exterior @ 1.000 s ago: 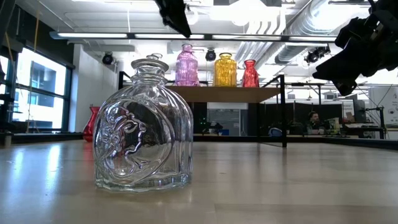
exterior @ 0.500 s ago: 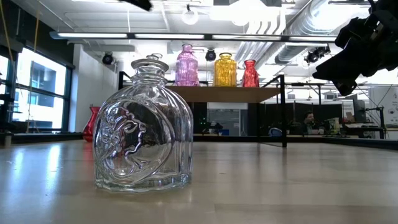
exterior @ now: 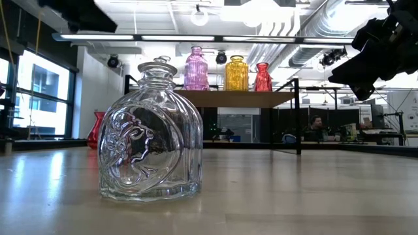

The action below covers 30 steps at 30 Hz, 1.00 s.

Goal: Sort vases onto shelf
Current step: Put the bottom red vase on the shelf aligned with the other red vase

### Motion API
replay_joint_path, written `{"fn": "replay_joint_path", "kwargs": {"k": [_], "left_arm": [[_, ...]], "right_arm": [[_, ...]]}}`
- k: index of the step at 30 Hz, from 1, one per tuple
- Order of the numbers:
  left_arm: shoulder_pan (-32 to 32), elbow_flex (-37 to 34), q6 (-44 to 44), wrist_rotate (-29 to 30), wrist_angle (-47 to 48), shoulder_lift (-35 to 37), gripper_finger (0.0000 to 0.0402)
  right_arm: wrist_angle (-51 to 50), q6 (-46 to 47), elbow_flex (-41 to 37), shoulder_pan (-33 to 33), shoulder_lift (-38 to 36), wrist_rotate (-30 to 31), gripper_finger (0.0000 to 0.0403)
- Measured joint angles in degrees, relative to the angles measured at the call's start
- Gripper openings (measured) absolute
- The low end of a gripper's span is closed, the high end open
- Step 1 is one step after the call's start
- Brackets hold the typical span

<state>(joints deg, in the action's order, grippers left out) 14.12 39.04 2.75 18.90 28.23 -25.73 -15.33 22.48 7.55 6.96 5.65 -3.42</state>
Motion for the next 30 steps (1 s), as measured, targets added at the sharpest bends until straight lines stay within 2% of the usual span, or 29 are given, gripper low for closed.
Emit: {"fn": "replay_joint_path", "kwargs": {"k": [3,10,15,18,24,30], "left_arm": [[-0.48,-3.87,0.67,-1.32,-0.31,4.15,0.0095],[-0.6,-8.88,3.91,-12.15,0.06,11.73,0.0095],[-0.62,-14.45,4.69,-12.23,-1.43,16.96,0.0095],[-0.62,-17.84,7.0,-12.35,-5.46,19.51,0.0095],[-0.62,-21.8,8.25,-12.31,-7.08,22.18,0.0095],[-0.62,-24.53,8.85,-12.43,-9.12,22.2,0.0095]], "right_arm": [[0.0,0.02,0.0,0.0,0.01,-0.01,0.0069],[0.0,0.0,0.0,0.0,0.02,0.0,0.0069],[0.0,0.02,0.0,0.0,0.01,0.0,0.0069],[0.0,0.02,0.0,0.01,0.0,-0.01,0.0069],[0.0,0.01,0.0,0.01,0.01,-0.01,0.0069],[-0.28,-15.92,0.0,0.15,0.02,0.36,0.0069]]}}
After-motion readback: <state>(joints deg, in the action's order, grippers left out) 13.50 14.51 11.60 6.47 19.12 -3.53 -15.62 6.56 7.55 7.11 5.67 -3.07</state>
